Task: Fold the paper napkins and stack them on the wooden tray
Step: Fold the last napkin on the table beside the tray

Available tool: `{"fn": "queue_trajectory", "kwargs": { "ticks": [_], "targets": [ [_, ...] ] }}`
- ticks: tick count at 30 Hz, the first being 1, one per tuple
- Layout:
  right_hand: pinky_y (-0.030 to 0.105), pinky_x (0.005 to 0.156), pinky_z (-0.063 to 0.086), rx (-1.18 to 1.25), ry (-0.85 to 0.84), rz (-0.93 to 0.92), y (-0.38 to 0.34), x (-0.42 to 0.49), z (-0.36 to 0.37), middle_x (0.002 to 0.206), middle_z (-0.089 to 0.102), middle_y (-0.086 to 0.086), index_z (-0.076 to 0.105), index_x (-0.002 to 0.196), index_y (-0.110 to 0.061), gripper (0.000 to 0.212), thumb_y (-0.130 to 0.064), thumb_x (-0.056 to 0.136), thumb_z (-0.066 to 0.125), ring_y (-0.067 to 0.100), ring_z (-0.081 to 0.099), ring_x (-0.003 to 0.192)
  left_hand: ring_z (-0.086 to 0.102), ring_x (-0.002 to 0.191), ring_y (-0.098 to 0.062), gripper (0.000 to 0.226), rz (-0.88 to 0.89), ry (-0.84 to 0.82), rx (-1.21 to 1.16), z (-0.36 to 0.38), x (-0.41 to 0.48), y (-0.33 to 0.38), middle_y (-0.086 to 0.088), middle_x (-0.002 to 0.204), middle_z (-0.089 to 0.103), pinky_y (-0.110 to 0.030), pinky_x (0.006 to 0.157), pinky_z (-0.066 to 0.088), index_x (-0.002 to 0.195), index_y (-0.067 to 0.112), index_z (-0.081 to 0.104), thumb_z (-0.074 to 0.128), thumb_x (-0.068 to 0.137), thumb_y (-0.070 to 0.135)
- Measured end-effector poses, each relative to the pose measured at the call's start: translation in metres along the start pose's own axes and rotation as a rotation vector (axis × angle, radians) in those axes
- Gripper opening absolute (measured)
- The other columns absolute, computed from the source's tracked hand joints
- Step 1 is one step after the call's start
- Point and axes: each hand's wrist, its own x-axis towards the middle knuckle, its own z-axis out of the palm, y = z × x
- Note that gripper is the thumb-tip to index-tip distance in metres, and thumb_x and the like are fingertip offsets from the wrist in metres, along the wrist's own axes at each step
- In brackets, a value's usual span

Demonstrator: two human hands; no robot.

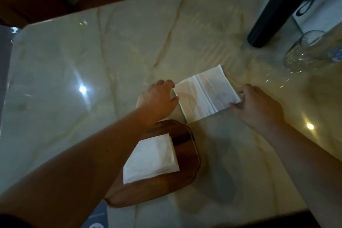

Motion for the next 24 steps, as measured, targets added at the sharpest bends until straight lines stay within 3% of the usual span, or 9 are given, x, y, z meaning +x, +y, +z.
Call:
{"fn": "queue_trajectory", "kwargs": {
  "ticks": [8, 13, 16, 19, 24],
  "targets": [
    [0.041, 0.079, 0.052, 0.058, -0.027, 0.054, 0.009, 0.013, 0.008, 0.103, 0.067, 0.006, 0.06, 0.097, -0.021, 0.028, -0.041, 0.078, 0.065, 0.032, 0.063, 0.097, 0.058, 0.107, -0.027, 0.042, -0.059, -0.033, 0.1, 0.007, 0.031, 0.011, -0.006, 0.121, 0.056, -0.04, 0.079, 0.048, 0.124, 0.019, 0.046, 0.053, 0.09, 0.043],
    [0.036, 0.074, 0.049, 0.101, -0.012, 0.024, 0.01, 0.019, 0.009, 0.095, 0.069, 0.006, 0.064, 0.085, -0.021, 0.01, -0.03, 0.08, 0.066, 0.031, 0.063, 0.09, 0.057, 0.096, -0.026, 0.03, -0.051, -0.069, 0.207, 0.009, 0.033, 0.013, -0.007, 0.107, 0.059, -0.038, 0.076, 0.042, 0.11, 0.017, 0.053, 0.046, 0.093, 0.042],
    [0.036, 0.073, 0.05, 0.144, 0.02, 0.034, 0.007, 0.025, 0.006, 0.09, 0.069, 0.004, 0.061, 0.079, -0.023, 0.009, -0.03, 0.078, 0.066, 0.031, 0.063, 0.088, 0.052, 0.078, -0.022, 0.023, -0.036, -0.143, 0.239, 0.006, 0.027, 0.013, -0.005, 0.095, 0.063, -0.04, 0.082, 0.044, 0.097, 0.019, 0.053, 0.043, 0.093, 0.04],
    [0.036, 0.072, 0.051, 0.193, 0.032, 0.032, 0.0, 0.036, 0.002, 0.086, 0.07, 0.004, 0.059, 0.076, -0.023, 0.011, -0.031, 0.077, 0.066, 0.03, 0.063, 0.086, 0.054, 0.073, -0.019, 0.017, -0.004, -0.175, 0.21, 0.006, 0.013, 0.013, -0.002, 0.086, 0.062, -0.038, 0.077, 0.044, 0.086, 0.023, 0.047, 0.043, 0.093, 0.038],
    [0.032, 0.071, 0.046, 0.227, 0.056, -0.033, -0.019, 0.059, -0.005, 0.088, 0.07, 0.007, 0.055, 0.074, -0.023, 0.012, -0.026, 0.076, 0.067, 0.031, 0.063, 0.086, 0.057, 0.073, -0.017, 0.025, 0.041, -0.172, 0.218, 0.01, -0.009, 0.02, 0.0, 0.084, 0.063, -0.037, 0.083, 0.044, 0.092, 0.02, 0.059, 0.042, 0.094, 0.039]
  ]
}}
